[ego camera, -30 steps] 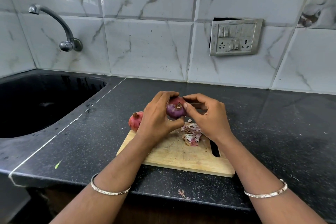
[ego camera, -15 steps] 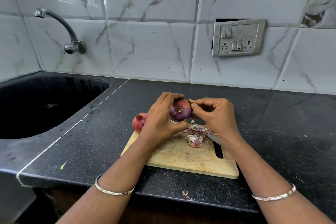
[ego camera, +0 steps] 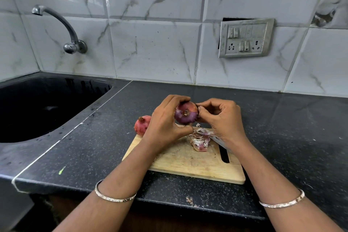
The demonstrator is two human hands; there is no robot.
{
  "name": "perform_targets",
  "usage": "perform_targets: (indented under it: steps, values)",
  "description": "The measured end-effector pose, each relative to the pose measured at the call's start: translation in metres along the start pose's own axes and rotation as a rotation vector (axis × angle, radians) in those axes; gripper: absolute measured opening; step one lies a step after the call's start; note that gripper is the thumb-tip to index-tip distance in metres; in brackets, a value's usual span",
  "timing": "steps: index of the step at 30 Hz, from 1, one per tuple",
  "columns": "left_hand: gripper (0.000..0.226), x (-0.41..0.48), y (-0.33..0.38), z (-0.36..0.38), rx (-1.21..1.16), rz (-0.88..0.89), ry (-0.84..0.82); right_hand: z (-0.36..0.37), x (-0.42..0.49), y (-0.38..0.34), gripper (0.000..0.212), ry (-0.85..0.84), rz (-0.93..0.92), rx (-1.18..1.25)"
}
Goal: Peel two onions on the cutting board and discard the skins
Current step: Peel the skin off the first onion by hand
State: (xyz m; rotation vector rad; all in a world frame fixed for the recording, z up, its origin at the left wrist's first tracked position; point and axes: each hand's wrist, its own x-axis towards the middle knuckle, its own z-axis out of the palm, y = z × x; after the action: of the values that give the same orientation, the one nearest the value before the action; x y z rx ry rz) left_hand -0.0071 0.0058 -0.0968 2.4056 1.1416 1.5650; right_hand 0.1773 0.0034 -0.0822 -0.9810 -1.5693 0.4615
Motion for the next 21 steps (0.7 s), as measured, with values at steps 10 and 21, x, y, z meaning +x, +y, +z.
perform_targets:
  steps: [10, 21]
  values:
    - [0.068, 0.0, 0.001, 0.001, -0.041, -0.086, -0.002, -0.004, 0.0, -0.009, 0.016, -0.046, -0.22, -0.164]
    - [0.072, 0.0, 0.002, 0.001, -0.063, -0.101, -0.05, -0.011, 0.005, -0.001, 0.019, -0.134, -0.395, -0.381]
